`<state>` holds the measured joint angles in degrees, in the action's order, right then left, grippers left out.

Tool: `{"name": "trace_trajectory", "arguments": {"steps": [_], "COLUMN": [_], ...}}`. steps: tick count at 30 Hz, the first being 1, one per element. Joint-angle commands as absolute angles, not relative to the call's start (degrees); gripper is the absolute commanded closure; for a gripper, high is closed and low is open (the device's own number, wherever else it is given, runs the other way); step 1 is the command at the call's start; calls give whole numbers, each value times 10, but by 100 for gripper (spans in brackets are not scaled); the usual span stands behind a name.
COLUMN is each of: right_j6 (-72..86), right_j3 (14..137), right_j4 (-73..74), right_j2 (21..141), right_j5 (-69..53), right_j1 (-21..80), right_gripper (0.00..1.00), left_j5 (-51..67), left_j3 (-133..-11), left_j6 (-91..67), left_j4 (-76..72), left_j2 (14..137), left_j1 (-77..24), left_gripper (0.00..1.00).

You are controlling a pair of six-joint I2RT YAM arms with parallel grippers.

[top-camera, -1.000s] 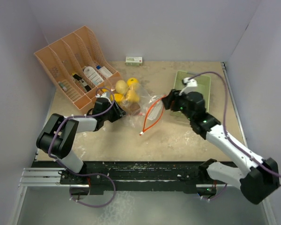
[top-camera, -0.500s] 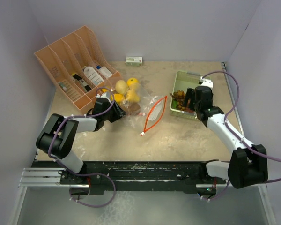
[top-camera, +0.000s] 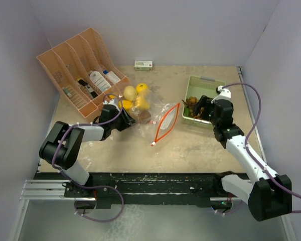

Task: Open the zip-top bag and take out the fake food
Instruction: Place the fake fruit in the bin, then pick up the fake fruit from the zipper food storage bag.

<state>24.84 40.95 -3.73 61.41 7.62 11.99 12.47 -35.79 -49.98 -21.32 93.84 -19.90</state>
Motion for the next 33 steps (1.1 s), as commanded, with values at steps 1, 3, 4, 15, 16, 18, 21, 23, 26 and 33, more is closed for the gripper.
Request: {"name": "trace_trajectory", "arguments": {"steps": [1,3,4,15,16,18,21,23,26,33], "right_j6": [335,352,358,356,354,350,346,352,372,372], "right_j3": [329,309,307,388,396,411,434,441,443,501], "right_j4": [-146,-161,-165,-199,-199,-207,-220,-253,-317,-377], "right_j2": [595,598,603,735,749,780,838,880,927,1013], "right_j5": [-58,-47,-41,-21,-21,-22,-26,-34,-61,-83], "right_j1": [147,182,210,311,313,316,319,321,328,363], "right_gripper": [31,42,47,81,84,88,93,97,99,96], "left_j5": [137,138,138,114,107,100,101,103,106,120], "left_j3": [-353,-353,-353,-353,-353,-353,-352,-352,-352,-355], "left_j6": [-500,-499,-499,-479,-475,-470,-471,-471,-471,-474], "left_j4": [-205,-204,-205,-182,-176,-169,-169,-170,-171,-180], "left_j2": [951,950,950,929,922,911,908,910,913,929], "left_j1": [-196,-196,-196,-197,-197,-197,-197,-197,-197,-199], "left_gripper": [67,68,68,67,67,67,67,67,67,67]}}
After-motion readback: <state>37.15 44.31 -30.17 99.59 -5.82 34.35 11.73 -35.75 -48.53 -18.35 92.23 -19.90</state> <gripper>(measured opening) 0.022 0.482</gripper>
